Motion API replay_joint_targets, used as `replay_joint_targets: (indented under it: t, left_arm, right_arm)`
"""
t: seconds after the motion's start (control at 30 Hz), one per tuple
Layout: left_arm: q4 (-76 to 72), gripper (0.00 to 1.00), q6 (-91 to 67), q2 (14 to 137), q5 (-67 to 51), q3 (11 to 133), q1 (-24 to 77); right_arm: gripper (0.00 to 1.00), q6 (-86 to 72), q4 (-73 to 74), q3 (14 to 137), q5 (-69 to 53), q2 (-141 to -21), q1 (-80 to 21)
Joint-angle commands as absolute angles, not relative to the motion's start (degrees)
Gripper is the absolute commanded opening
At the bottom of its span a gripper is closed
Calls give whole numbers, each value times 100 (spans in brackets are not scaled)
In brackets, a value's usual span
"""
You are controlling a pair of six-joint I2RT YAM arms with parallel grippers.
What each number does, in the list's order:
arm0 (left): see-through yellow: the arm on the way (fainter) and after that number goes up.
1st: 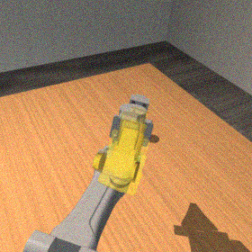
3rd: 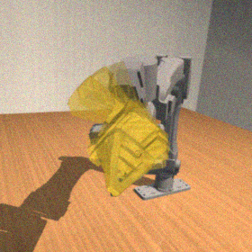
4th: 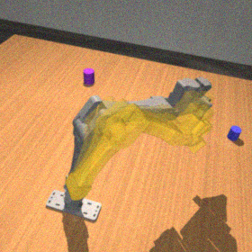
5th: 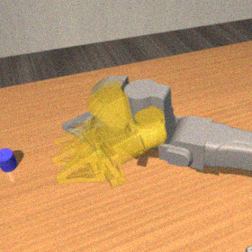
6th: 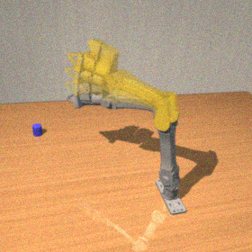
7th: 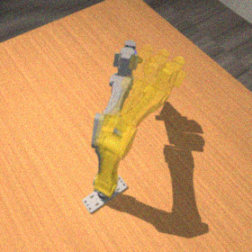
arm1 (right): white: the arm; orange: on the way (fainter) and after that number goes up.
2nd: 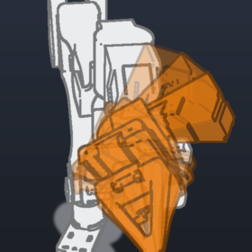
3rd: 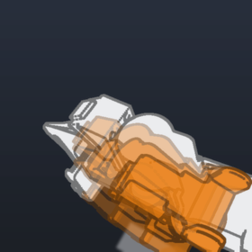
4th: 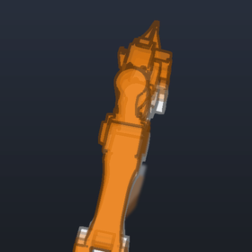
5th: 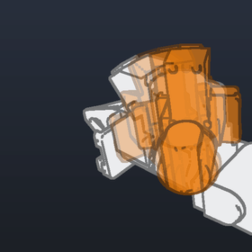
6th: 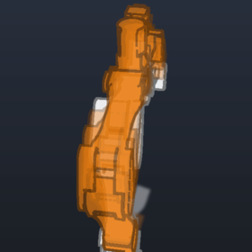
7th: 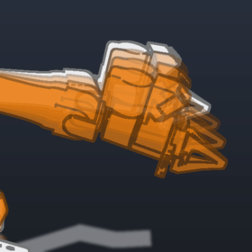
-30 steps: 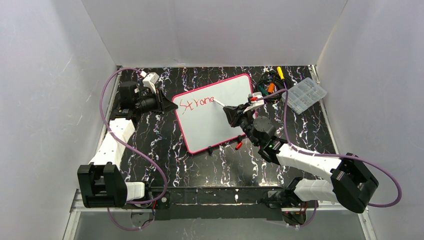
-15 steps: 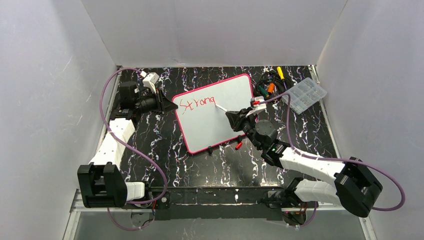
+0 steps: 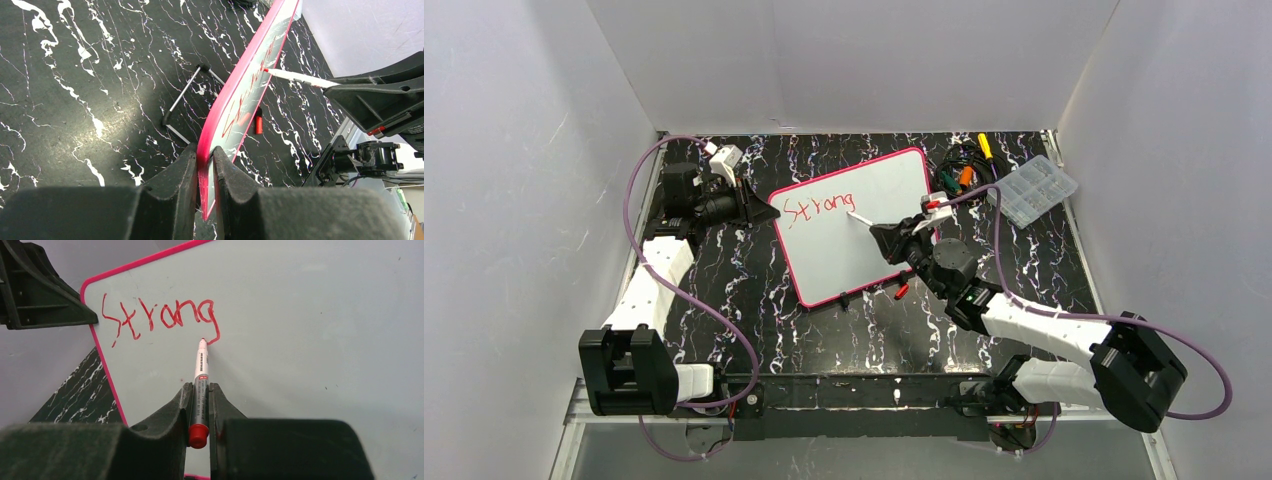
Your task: Write a sentence on the whiteboard
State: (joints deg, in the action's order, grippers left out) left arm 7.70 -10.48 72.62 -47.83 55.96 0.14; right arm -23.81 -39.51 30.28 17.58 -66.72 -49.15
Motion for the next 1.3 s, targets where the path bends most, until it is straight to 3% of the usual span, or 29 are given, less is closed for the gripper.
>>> replay_joint_targets:
  t: [0.0,1.27]
  left_arm:
    - [896,0,-989,7097,-4913,5546,79]
    - [896,0,-978,7089,-4913,5537,76]
  right_arm:
    - [1,-2291,-4390,3429,1905,-6579,-4922]
    - [1,-1706,-4192,3487,2715,-6574,-4760]
